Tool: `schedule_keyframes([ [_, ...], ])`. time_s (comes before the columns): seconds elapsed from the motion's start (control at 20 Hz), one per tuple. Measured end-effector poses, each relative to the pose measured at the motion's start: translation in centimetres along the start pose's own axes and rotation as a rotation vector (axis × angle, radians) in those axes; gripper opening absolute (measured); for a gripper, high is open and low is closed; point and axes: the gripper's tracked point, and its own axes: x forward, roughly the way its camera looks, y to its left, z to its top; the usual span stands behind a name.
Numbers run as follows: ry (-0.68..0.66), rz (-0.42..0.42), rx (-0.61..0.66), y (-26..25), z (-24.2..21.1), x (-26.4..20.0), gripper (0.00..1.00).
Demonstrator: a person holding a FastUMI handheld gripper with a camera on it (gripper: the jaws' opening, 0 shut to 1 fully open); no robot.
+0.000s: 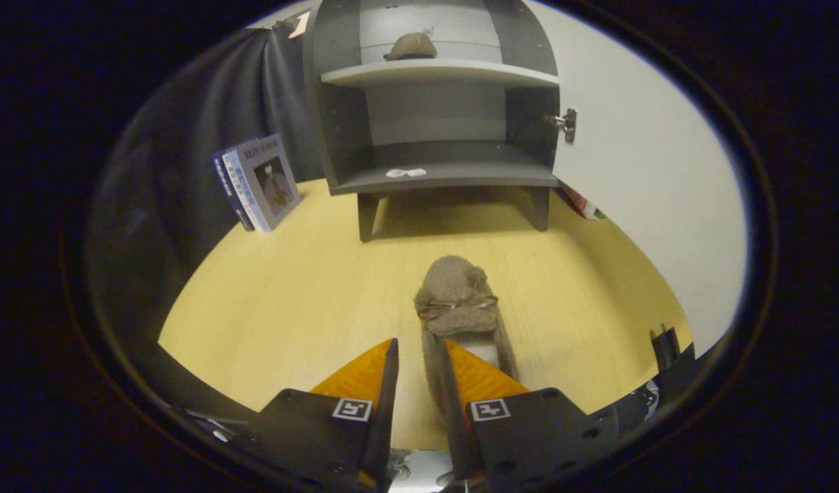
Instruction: Open the shoe cabinet door, grab the shoes and put them into the shoe cabinet, then close the shoe cabinet door.
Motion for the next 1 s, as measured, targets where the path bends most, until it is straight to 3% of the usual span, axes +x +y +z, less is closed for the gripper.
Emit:
schedule_keyframes([
  [0.65,0.095,-0.047,-0.106,-1.1,-2.4,3.7,0.32],
  [0.7,0.095,-0.042,-0.098,-0.8,-2.5,3.8,0.15],
  [0.85,0.088,-0.033,-0.094,-1.2,-2.5,4.4,0.17],
  [0.9,0.086,-0.03,-0.092,-1.0,-2.3,4.0,0.07],
  [1.0,0.083,-0.029,-0.094,-1.0,-2.2,3.6,0.04],
])
